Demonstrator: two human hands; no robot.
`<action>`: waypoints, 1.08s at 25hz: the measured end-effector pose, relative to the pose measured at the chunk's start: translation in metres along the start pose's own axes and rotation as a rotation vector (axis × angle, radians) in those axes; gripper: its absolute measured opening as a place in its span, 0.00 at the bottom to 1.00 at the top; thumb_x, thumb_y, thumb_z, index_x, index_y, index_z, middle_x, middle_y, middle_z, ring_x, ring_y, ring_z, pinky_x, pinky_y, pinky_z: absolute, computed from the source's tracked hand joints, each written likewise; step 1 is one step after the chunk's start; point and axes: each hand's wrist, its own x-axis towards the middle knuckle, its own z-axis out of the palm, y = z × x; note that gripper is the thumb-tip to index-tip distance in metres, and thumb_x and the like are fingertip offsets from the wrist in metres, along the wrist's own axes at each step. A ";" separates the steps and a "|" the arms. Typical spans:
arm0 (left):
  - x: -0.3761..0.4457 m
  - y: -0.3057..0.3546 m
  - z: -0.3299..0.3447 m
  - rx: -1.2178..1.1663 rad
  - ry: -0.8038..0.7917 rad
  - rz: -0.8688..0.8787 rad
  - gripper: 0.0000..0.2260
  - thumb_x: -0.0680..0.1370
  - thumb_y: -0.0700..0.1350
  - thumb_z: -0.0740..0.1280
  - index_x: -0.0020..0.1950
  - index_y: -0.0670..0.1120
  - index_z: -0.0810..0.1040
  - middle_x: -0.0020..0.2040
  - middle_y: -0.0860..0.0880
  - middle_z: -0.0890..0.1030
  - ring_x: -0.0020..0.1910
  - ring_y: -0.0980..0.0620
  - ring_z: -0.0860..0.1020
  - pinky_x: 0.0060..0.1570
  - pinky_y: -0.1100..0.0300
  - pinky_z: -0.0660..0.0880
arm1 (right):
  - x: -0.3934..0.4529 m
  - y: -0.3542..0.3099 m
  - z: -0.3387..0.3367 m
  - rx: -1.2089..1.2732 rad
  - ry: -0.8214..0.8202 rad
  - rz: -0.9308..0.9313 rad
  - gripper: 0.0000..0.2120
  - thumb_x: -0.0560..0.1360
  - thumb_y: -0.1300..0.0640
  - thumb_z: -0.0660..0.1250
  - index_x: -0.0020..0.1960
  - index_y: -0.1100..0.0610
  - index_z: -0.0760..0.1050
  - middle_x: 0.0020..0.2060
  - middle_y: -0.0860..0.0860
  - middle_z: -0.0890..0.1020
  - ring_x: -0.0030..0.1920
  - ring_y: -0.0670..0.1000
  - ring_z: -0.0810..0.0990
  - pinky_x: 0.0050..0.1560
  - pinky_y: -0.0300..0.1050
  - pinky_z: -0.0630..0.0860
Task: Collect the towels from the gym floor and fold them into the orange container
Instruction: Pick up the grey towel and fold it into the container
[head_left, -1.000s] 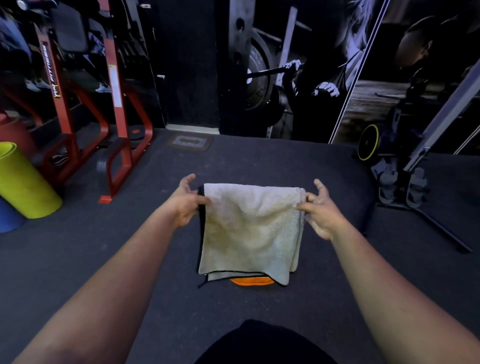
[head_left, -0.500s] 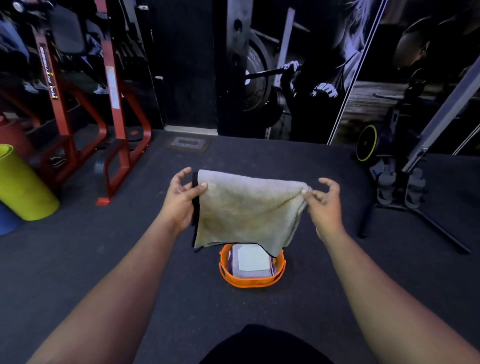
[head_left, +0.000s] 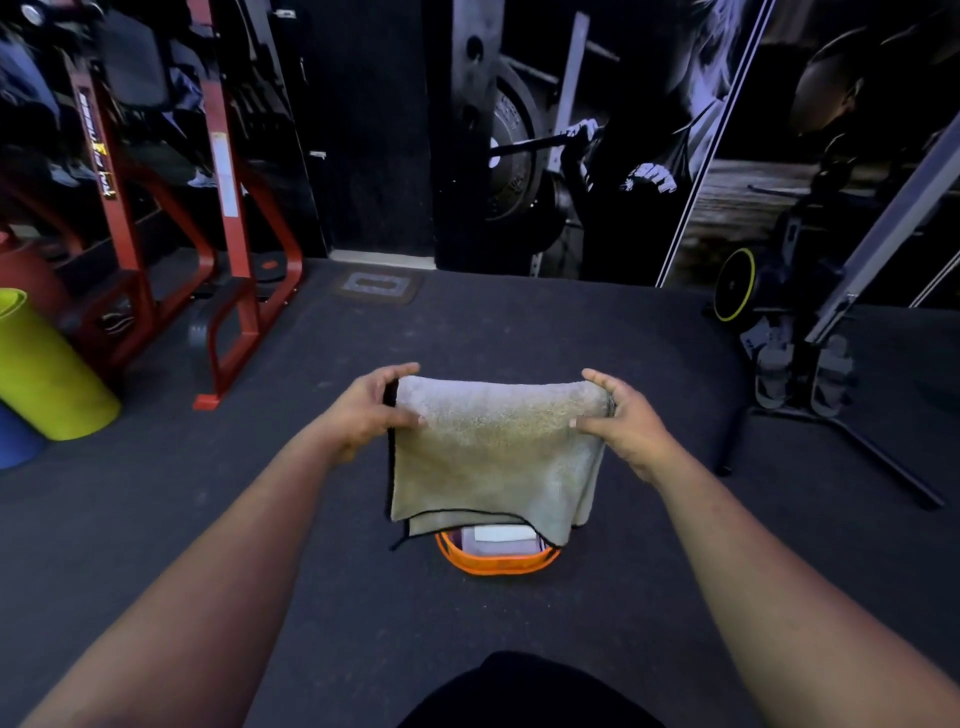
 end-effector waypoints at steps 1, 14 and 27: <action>-0.001 0.004 0.003 0.131 0.044 0.001 0.36 0.68 0.34 0.80 0.73 0.49 0.74 0.61 0.51 0.80 0.63 0.49 0.79 0.56 0.62 0.77 | 0.002 0.002 0.000 -0.156 0.017 -0.009 0.38 0.69 0.66 0.78 0.75 0.53 0.69 0.70 0.48 0.73 0.69 0.48 0.73 0.72 0.45 0.69; 0.012 -0.051 0.021 0.961 -0.159 0.057 0.08 0.74 0.46 0.69 0.50 0.51 0.73 0.51 0.49 0.79 0.58 0.43 0.79 0.55 0.53 0.72 | 0.006 0.034 0.029 -0.959 0.022 -0.024 0.08 0.71 0.54 0.71 0.49 0.48 0.76 0.57 0.49 0.74 0.61 0.54 0.72 0.56 0.51 0.73; 0.104 -0.181 0.098 1.131 -0.500 -0.107 0.13 0.77 0.47 0.64 0.61 0.54 0.77 0.59 0.48 0.84 0.60 0.43 0.81 0.54 0.50 0.78 | 0.065 0.195 0.043 -1.022 -0.515 0.226 0.19 0.78 0.53 0.61 0.66 0.40 0.75 0.60 0.49 0.82 0.60 0.55 0.80 0.53 0.48 0.78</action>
